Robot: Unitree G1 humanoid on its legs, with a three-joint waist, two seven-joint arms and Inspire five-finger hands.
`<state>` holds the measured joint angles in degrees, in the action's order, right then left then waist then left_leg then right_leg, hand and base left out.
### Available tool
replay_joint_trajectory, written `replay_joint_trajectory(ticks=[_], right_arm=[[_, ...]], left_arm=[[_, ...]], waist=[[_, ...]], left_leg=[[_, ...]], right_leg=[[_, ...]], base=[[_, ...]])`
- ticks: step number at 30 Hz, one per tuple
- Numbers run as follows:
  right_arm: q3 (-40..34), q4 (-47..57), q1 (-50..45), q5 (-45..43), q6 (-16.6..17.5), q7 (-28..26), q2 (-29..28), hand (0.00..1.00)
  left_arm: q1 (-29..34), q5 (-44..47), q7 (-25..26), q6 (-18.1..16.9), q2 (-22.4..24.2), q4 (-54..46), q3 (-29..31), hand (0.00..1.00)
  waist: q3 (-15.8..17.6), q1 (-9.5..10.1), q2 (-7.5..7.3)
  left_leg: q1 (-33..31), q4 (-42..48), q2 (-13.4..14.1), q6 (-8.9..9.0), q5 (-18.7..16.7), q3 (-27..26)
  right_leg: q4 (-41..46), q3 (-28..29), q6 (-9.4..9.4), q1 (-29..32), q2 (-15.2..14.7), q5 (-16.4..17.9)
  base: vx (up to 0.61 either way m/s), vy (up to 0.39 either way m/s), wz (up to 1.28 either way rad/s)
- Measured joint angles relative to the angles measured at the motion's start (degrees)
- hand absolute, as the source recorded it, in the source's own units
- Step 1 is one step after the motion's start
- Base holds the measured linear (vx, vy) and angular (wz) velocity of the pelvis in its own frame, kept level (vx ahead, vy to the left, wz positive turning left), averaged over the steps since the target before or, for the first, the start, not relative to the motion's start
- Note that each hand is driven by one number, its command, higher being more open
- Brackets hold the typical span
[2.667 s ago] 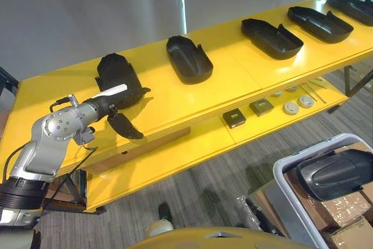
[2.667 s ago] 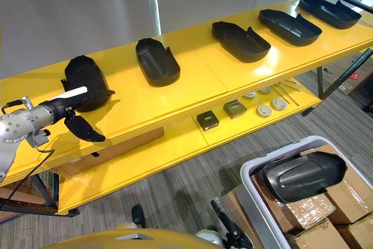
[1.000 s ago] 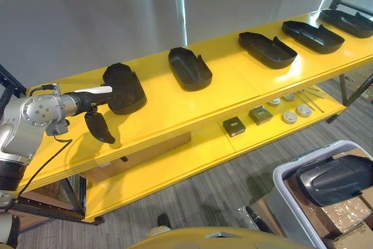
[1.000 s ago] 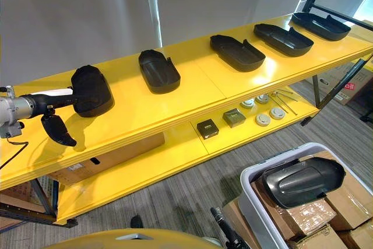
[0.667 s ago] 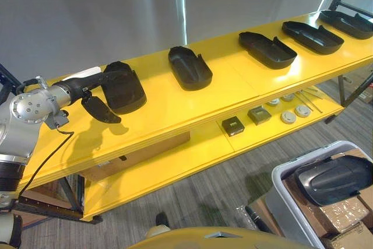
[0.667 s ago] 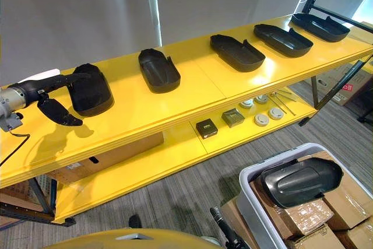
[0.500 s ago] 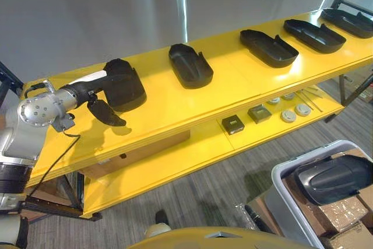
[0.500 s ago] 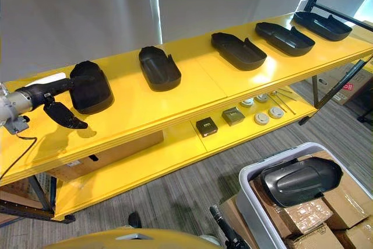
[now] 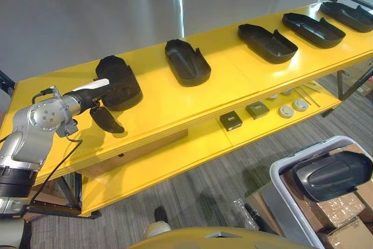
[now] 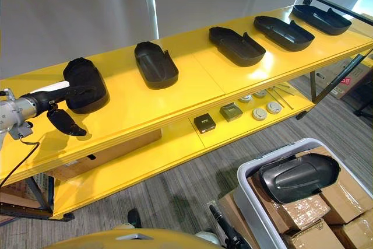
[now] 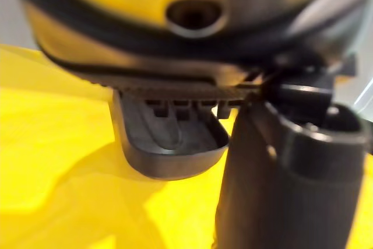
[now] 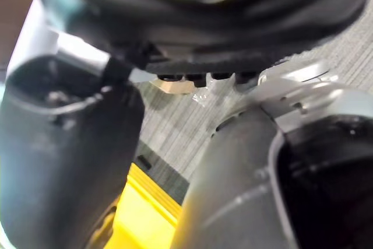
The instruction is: Walk over and take three plastic housings, then place them on the shelf
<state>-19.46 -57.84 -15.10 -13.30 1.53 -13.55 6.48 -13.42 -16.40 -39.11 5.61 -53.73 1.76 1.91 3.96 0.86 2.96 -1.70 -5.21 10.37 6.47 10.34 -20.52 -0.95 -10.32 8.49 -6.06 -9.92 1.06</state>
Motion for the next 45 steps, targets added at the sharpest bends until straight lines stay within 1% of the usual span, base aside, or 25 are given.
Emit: replay_joint_trajectory(ticks=[3, 6, 8, 12, 18, 26, 36, 38, 41, 42, 44, 45], right_arm=[[0.01, 0.0, 0.27, 0.0, -0.04, -0.02, 0.0, 1.0], [0.0, 0.0, 0.24, 0.01, -0.05, -0.03, 0.0, 1.0], [0.0, 0.01, 0.3, 0.01, -0.05, -0.06, 0.0, 1.0], [0.02, 0.02, 0.31, 0.0, -0.12, -0.1, 0.0, 1.0], [0.06, 0.05, 0.31, 0.0, -0.26, -0.12, 0.0, 1.0], [1.01, 0.22, 0.23, 0.0, -1.21, -0.11, 0.05, 1.0], [0.98, 0.31, 0.21, 0.0, -1.21, -0.1, 0.13, 1.0], [0.97, 0.31, 0.19, 0.0, -1.21, -0.1, 0.17, 1.0], [0.97, 0.32, 0.19, 0.01, -1.21, -0.1, 0.2, 1.0], [0.99, 0.33, 0.19, 0.01, -1.22, -0.09, 0.2, 1.0], [0.99, 0.34, 0.19, 0.01, -1.25, -0.05, 0.2, 1.0], [1.0, 0.36, 0.19, 0.0, -1.26, 0.0, 0.2, 1.0]], left_arm=[[0.0, -0.04, -0.02, 0.0, 0.11, 0.0, -1.04, 1.0], [-0.01, -0.96, -0.61, 0.03, 1.24, -0.03, -1.13, 1.0], [-0.01, -4.4, -2.97, -0.02, 1.47, -0.18, -1.57, 1.0], [-0.04, -6.78, -4.9, -0.22, 1.47, -0.2, -1.7, 1.0], [-0.28, -8.86, -5.18, -0.7, 1.35, -0.01, -1.7, 1.0], [-0.31, -8.97, -6.33, -1.6, 0.93, 0.08, -1.69, 1.0], [-2.04, -8.84, -6.22, -2.98, 0.24, 2.67, -1.67, 1.0], [-2.04, -8.74, -5.27, -3.0, 0.12, 2.66, -1.67, 1.0], [-2.03, -8.43, -1.57, -2.93, 0.1, 2.65, -1.63, 1.0], [-1.99, -8.19, 1.92, -2.8, 0.1, 2.65, -1.61, 1.0], [-1.98, -7.47, 4.48, -2.59, 0.1, 2.62, -1.54, 1.0], [-1.87, -5.66, 7.35, -1.79, 0.15, 2.48, -1.5, 1.0]], waist=[[0.0, -0.2, 0.0], [0.01, -0.25, 0.01], [0.01, -0.44, 0.02], [0.03, -0.72, 0.06], [0.12, -0.75, 0.39], [0.46, -0.7, 1.33], [0.41, -0.69, 1.52], [0.4, -0.67, 1.6], [0.38, -0.66, 1.62], [0.38, -0.65, 1.62], [0.38, -0.65, 1.62], [0.38, -0.66, 1.62]], left_leg=[[0.0, 0.0, 0.02, 0.07, -0.05, -0.05], [0.0, 0.0, 0.03, 0.07, -0.06, -0.18], [0.01, 0.0, 0.04, 0.06, -0.04, -0.23], [0.04, 0.0, 0.05, 0.02, -0.02, -0.33], [0.03, 0.0, 0.05, 0.12, -0.11, -0.33], [0.03, 0.0, 0.04, 0.12, -0.11, -0.29], [0.06, 0.0, 0.04, 0.11, -0.1, -0.21], [0.08, 0.0, 0.05, 0.11, -0.1, -0.21], [0.11, 0.0, 0.05, 0.1, -0.09, -0.19], [0.11, 0.0, 0.05, 0.09, -0.09, -0.18], [0.12, 0.0, 0.05, 0.09, -0.08, -0.17], [0.12, 0.0, 0.05, 0.09, -0.08, -0.17]], right_leg=[[0.02, 0.06, 0.0, 0.09, 0.01, 0.0], [0.03, 0.2, 0.01, 0.18, 0.0, -0.01], [0.04, 0.24, 0.02, 0.2, 0.0, -0.01], [0.04, 0.34, 0.02, 0.23, 0.0, -0.01], [0.06, 0.32, 0.02, 0.21, -0.01, -0.01], [0.13, 0.23, 0.03, 0.16, -0.02, -0.02], [0.24, 0.16, 0.03, 0.1, -0.02, -0.01], [0.25, 0.15, 0.03, 0.09, -0.02, -0.01], [0.25, 0.11, 0.03, 0.04, -0.02, -0.01], [0.25, 0.09, 0.03, 0.02, -0.02, -0.01], [0.25, 0.08, 0.03, 0.01, -0.02, -0.01], [0.25, 0.06, 0.03, 0.0, -0.02, -0.01]], base=[[0.0, 0.0, 0.0], [0.0, 0.0, 0.0], [0.0, 0.0, 0.0], [0.0, 0.0, 0.0], [0.0, 0.0, 0.0], [0.0, 0.0, 0.0], [0.0, 0.0, 0.0], [0.0, 0.0, 0.0], [0.0, 0.0, 0.0], [0.0, 0.0, 0.0], [0.0, 0.0, 0.0], [0.0, 0.0, 0.0]])
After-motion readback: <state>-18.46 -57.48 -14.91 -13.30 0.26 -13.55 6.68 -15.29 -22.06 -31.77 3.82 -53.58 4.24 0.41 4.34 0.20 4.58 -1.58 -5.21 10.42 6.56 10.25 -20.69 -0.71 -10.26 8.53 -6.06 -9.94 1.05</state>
